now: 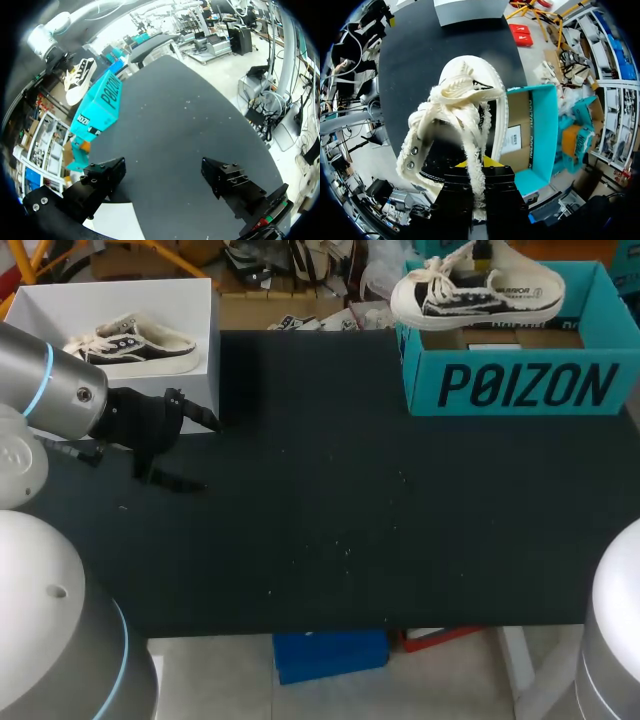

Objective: Take the shoe out of the shoebox, open the shoe tongue, remove and reinsert the insole, then place the shoe into the shoebox

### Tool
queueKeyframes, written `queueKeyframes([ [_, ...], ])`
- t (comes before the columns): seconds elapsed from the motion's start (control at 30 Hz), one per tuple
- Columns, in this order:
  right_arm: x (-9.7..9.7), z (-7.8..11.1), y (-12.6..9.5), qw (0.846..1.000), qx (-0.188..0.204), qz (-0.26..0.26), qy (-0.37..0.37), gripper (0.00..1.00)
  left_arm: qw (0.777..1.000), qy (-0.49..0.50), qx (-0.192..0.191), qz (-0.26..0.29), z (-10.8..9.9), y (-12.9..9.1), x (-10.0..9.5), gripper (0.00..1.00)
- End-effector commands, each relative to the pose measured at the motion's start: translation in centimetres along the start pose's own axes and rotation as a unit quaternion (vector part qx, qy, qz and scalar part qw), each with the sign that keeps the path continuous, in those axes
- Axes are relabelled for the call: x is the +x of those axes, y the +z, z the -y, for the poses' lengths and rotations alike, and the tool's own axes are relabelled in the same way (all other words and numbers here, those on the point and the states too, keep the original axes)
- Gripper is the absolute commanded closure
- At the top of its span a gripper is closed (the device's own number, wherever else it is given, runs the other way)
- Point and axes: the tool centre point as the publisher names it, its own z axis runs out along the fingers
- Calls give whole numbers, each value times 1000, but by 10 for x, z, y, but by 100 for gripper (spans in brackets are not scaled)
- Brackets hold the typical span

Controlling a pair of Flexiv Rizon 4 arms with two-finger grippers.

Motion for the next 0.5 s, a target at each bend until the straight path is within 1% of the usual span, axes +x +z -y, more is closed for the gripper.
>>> queueKeyframes([
  [0.03,-23,9,15,1000,5,-25,2,100,1000,1,0,3,0,1,1,0],
  [0.23,-38,24,33,999,-2,-39,14,100,1000,1,0,3,0,1,1,0],
  [0.5,-47,39,54,998,-18,-51,27,100,1000,1,0,3,0,1,1,0],
])
